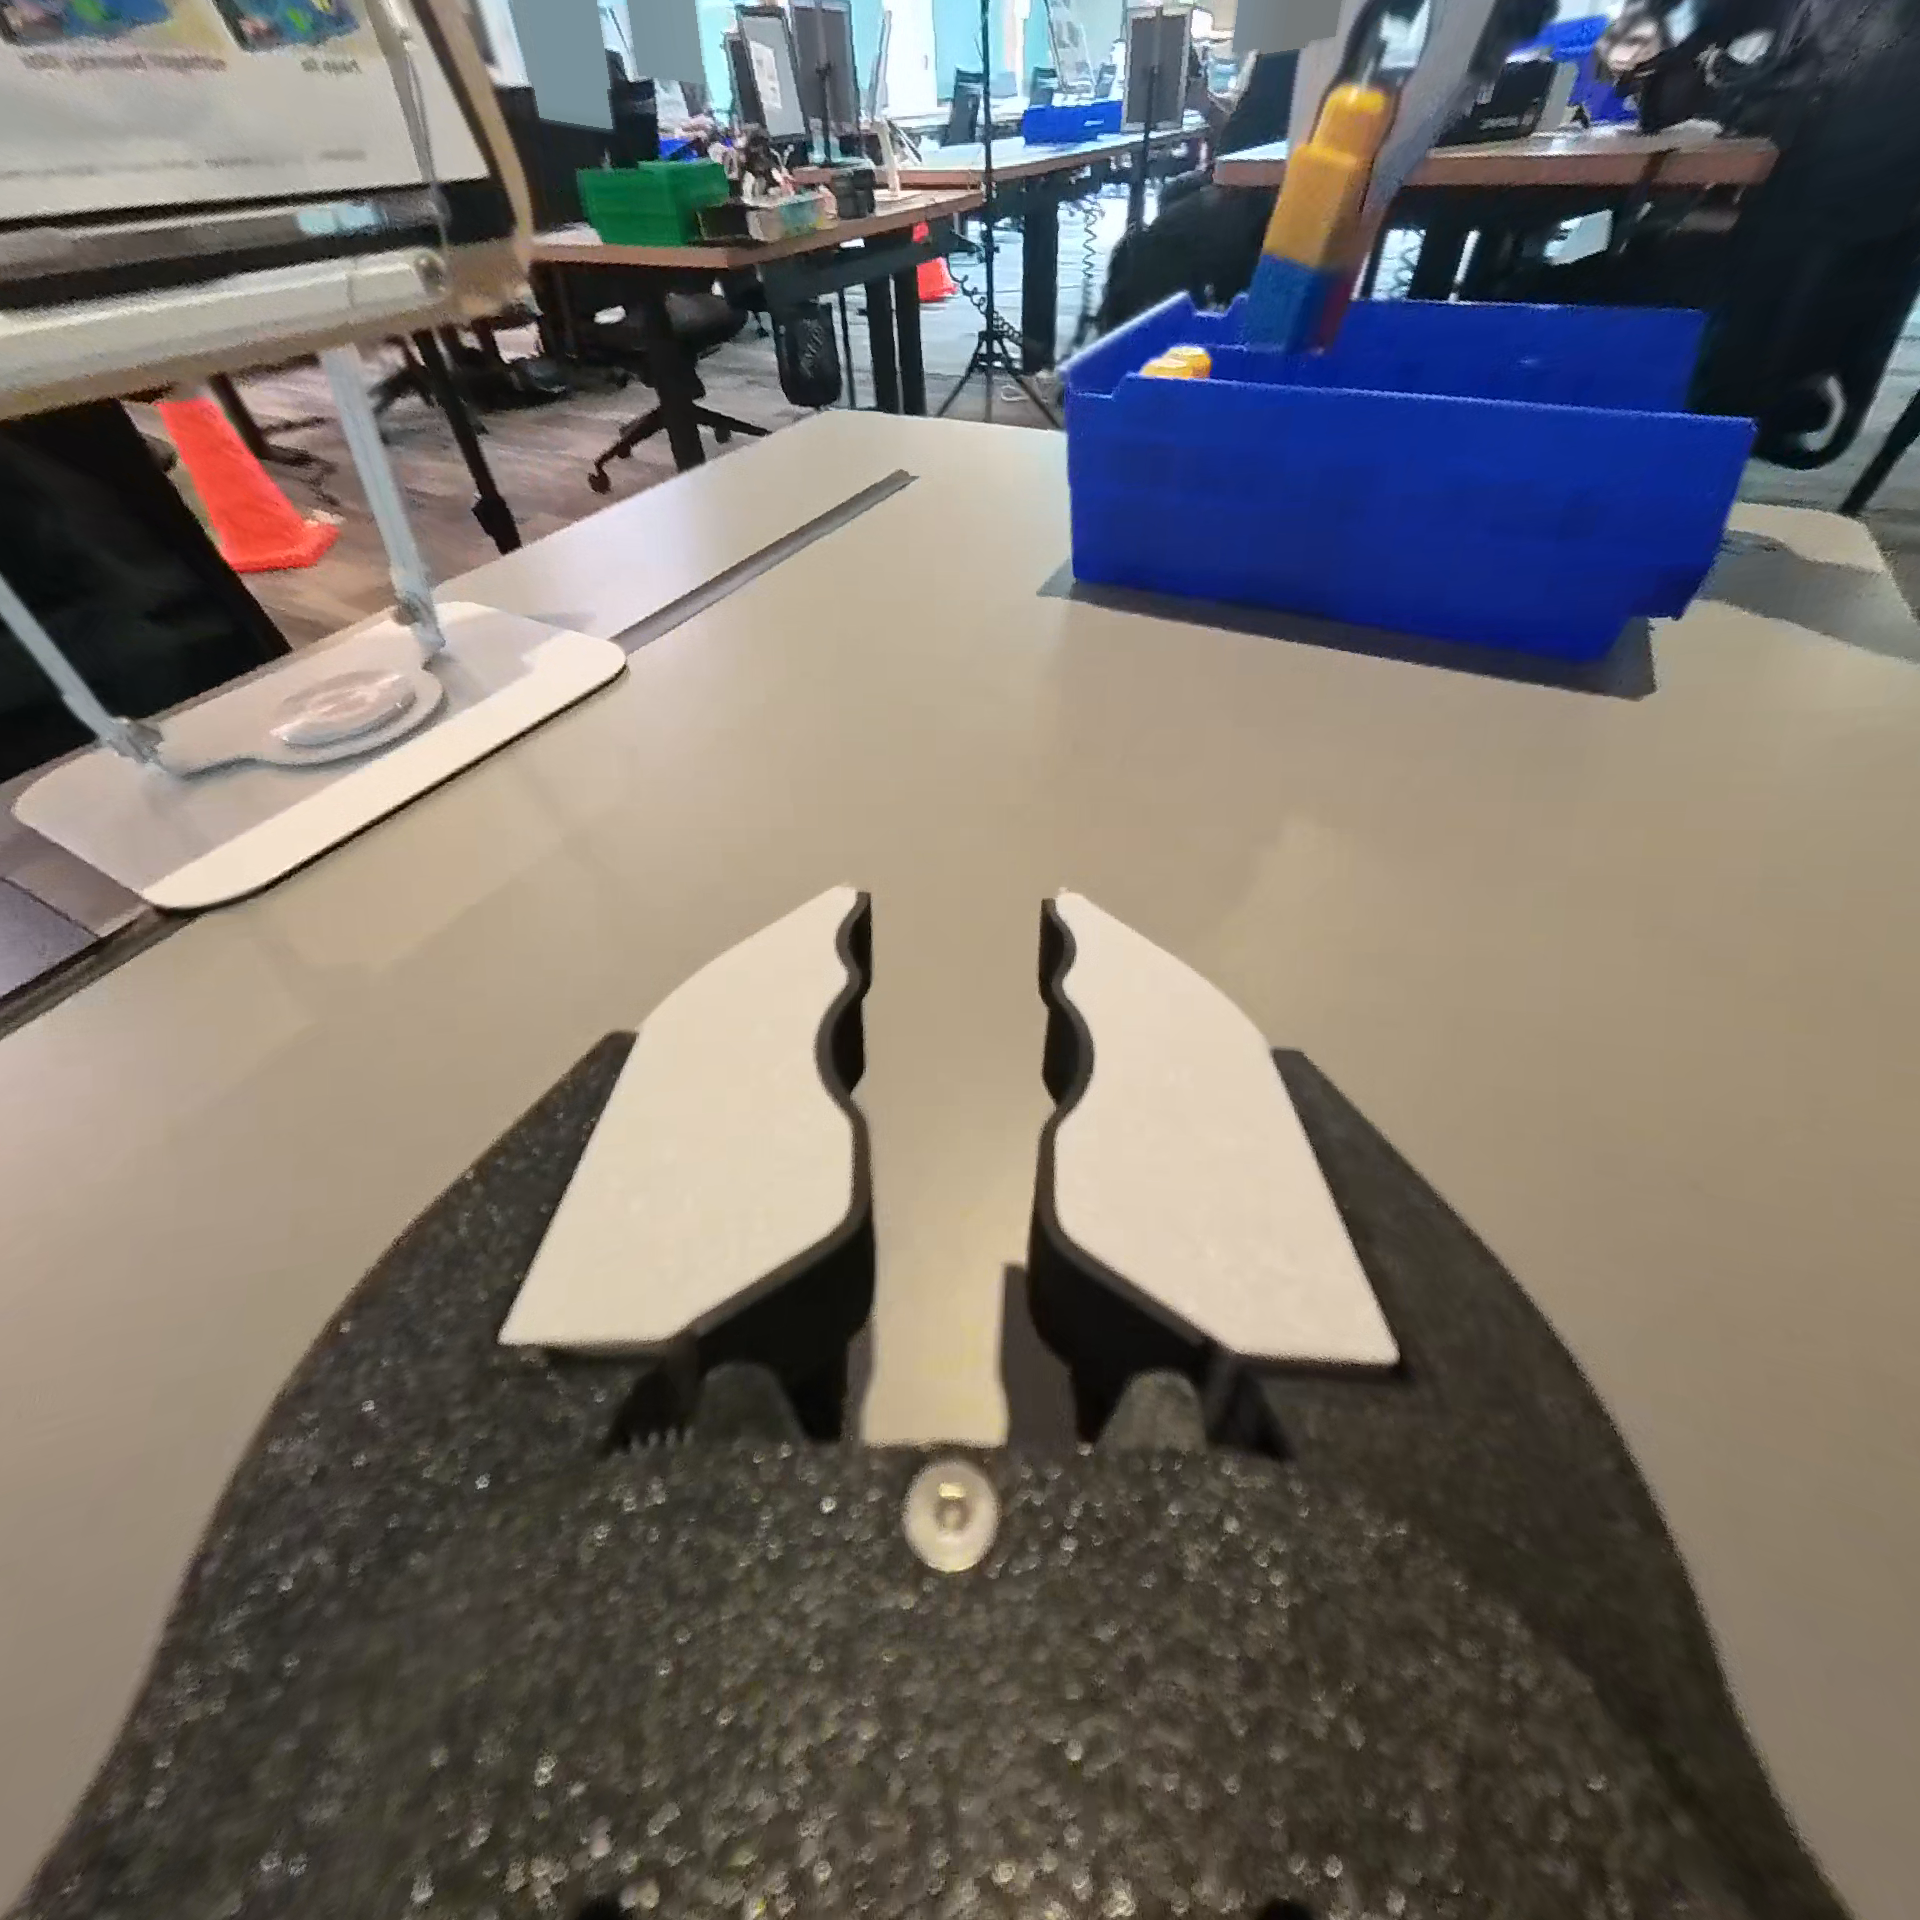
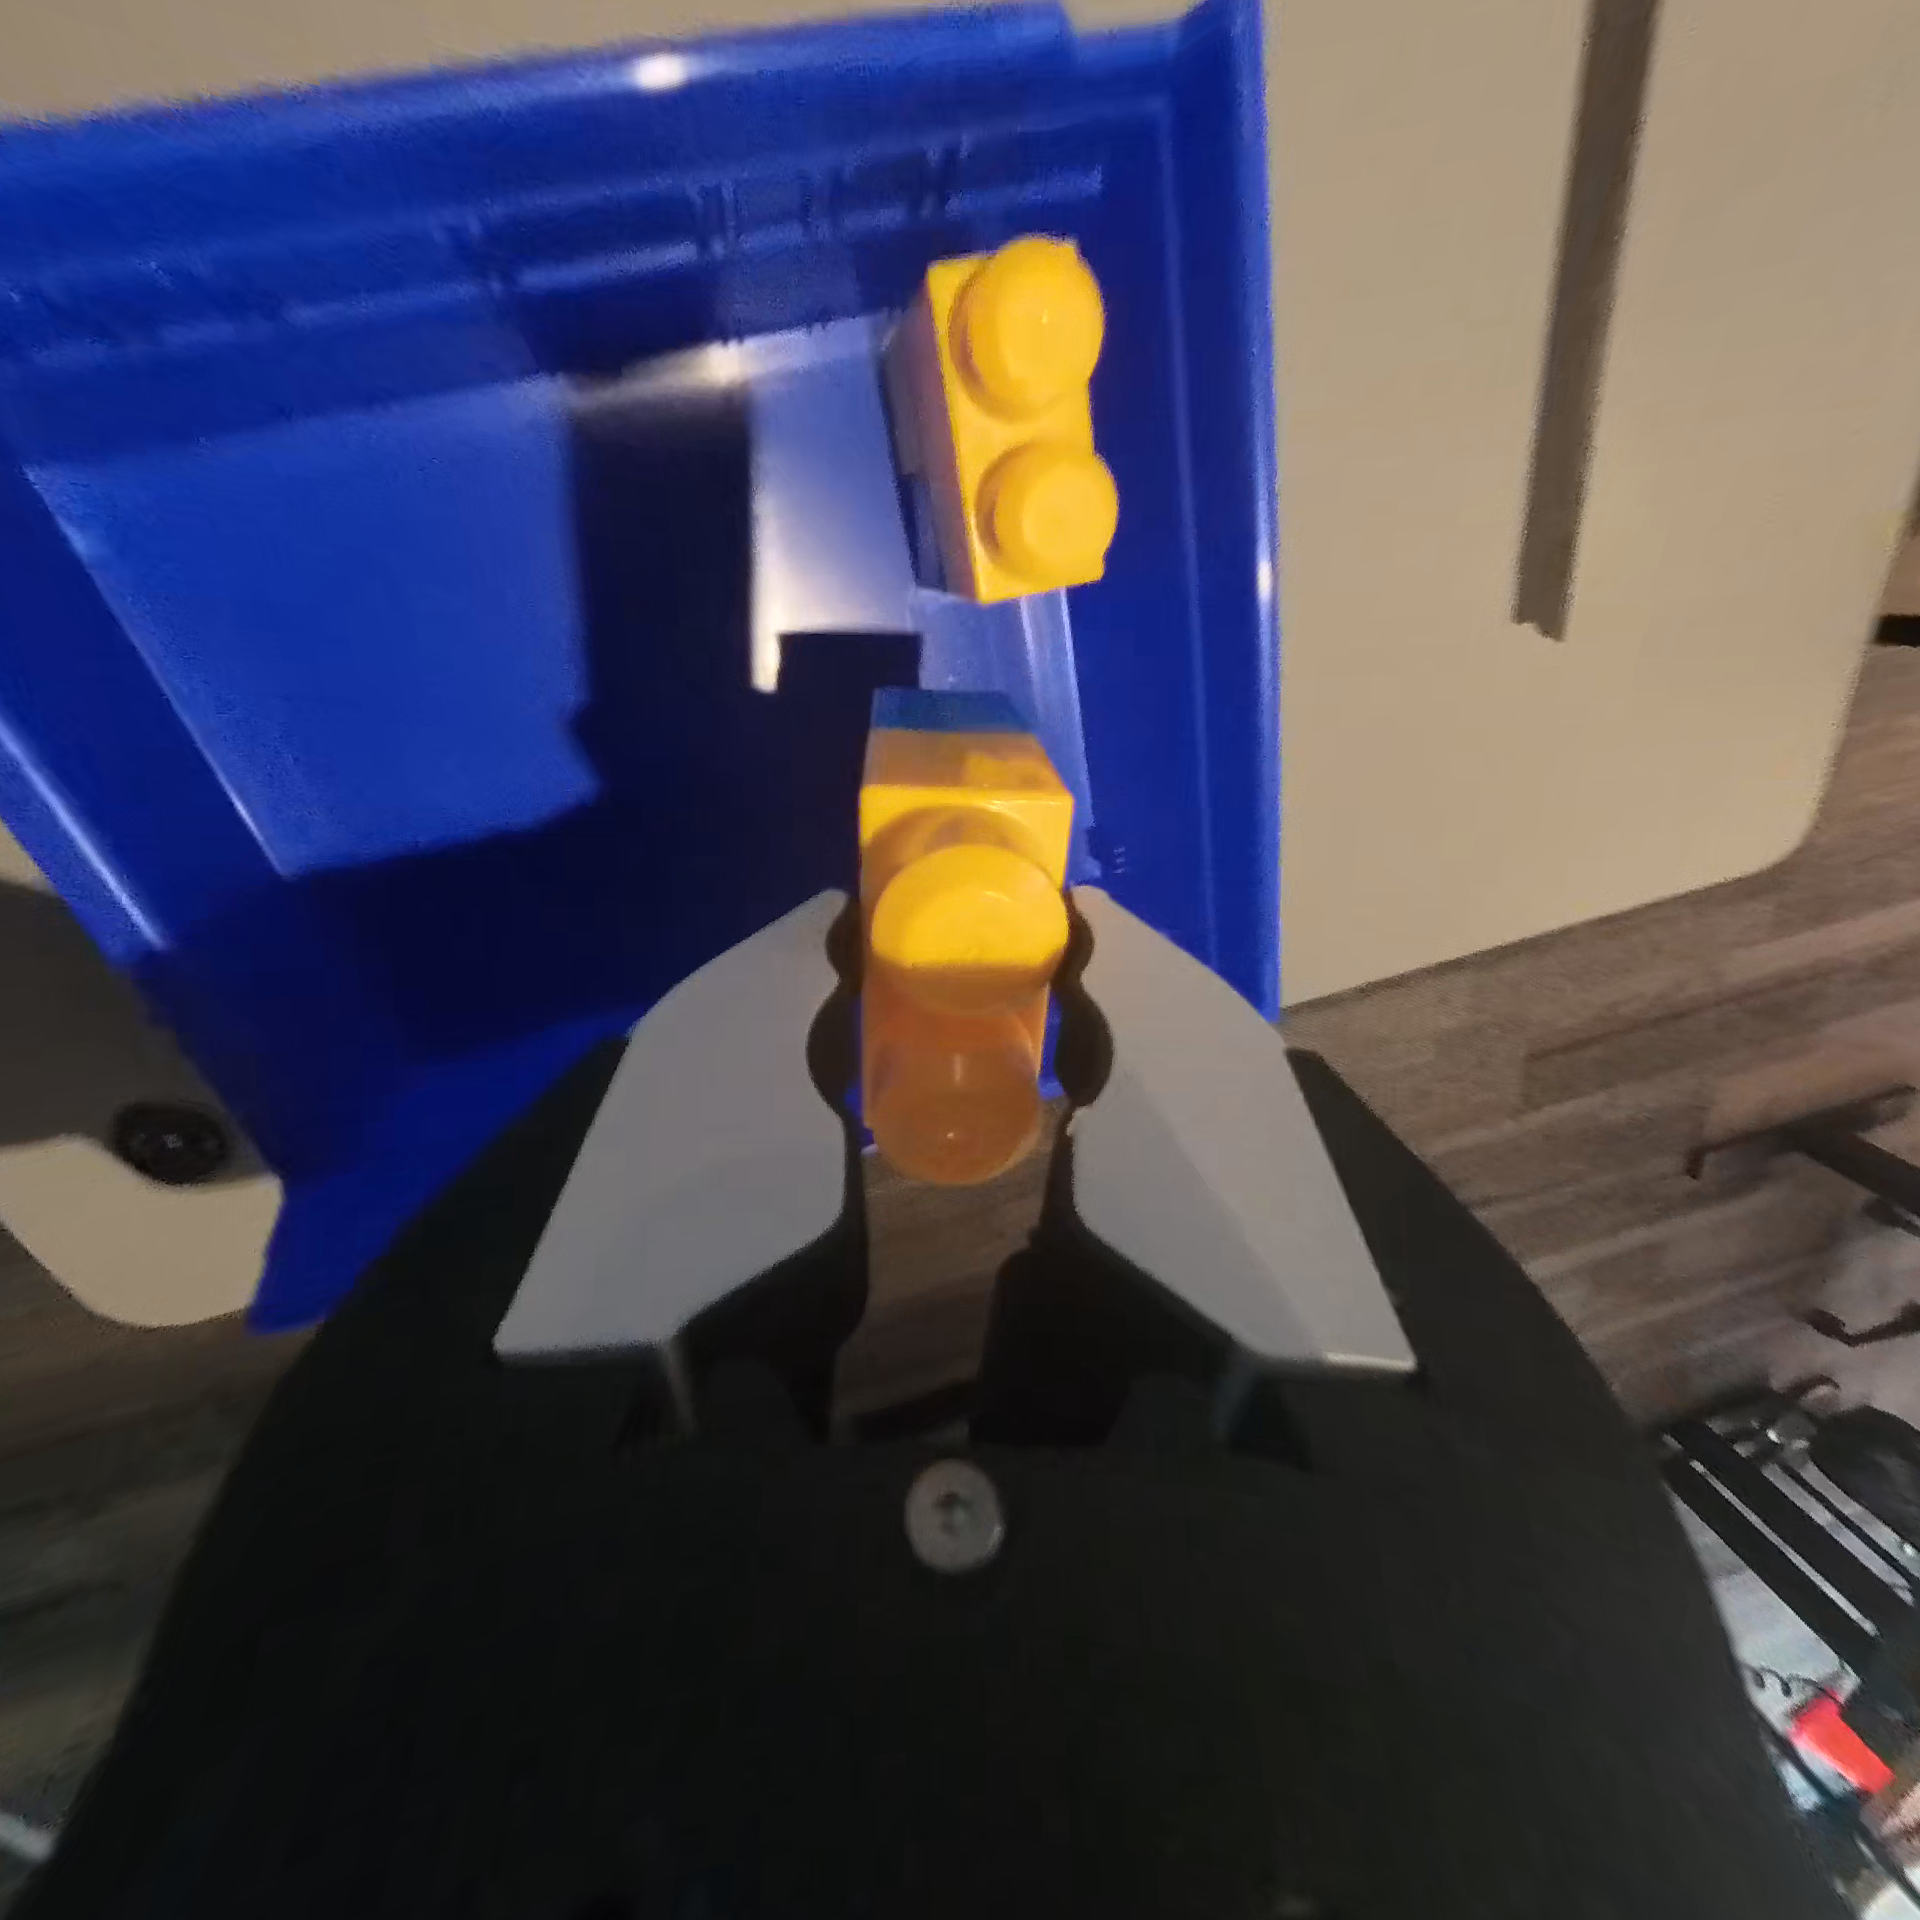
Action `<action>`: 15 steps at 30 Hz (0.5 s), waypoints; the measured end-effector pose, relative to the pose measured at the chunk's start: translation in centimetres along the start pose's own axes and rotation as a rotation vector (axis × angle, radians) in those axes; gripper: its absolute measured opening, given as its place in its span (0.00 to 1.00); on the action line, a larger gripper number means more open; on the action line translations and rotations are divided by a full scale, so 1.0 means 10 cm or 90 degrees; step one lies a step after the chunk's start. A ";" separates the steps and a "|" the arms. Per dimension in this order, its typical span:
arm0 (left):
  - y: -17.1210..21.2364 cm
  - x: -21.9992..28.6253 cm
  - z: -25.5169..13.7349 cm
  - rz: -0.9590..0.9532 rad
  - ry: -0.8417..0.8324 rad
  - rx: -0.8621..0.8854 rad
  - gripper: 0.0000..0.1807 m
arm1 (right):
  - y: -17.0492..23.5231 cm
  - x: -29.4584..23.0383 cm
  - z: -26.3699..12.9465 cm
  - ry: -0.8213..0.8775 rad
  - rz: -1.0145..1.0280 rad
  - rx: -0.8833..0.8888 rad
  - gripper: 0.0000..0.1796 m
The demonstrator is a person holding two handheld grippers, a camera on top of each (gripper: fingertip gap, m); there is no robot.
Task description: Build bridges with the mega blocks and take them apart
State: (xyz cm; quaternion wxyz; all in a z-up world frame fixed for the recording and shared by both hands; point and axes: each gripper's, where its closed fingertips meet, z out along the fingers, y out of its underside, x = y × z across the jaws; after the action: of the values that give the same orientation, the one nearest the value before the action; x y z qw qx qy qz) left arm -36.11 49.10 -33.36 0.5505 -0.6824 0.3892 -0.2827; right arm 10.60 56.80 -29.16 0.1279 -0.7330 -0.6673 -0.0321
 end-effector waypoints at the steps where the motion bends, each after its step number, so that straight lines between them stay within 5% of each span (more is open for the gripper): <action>1: -0.02 0.02 0.02 0.003 -0.008 0.007 0.17 | 0.04 0.01 0.09 -0.012 -0.004 0.000 0.20; 15: -0.07 -0.03 0.28 -0.006 -0.069 0.030 0.16 | 0.10 0.17 0.75 -0.116 -0.054 -0.012 0.20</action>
State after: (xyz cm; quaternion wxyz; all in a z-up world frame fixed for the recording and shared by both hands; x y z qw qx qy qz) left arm -33.87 50.89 -33.34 0.5854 -0.6854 0.3488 -0.2567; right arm 10.89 60.10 -36.20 0.0579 -0.7050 -0.7065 0.0231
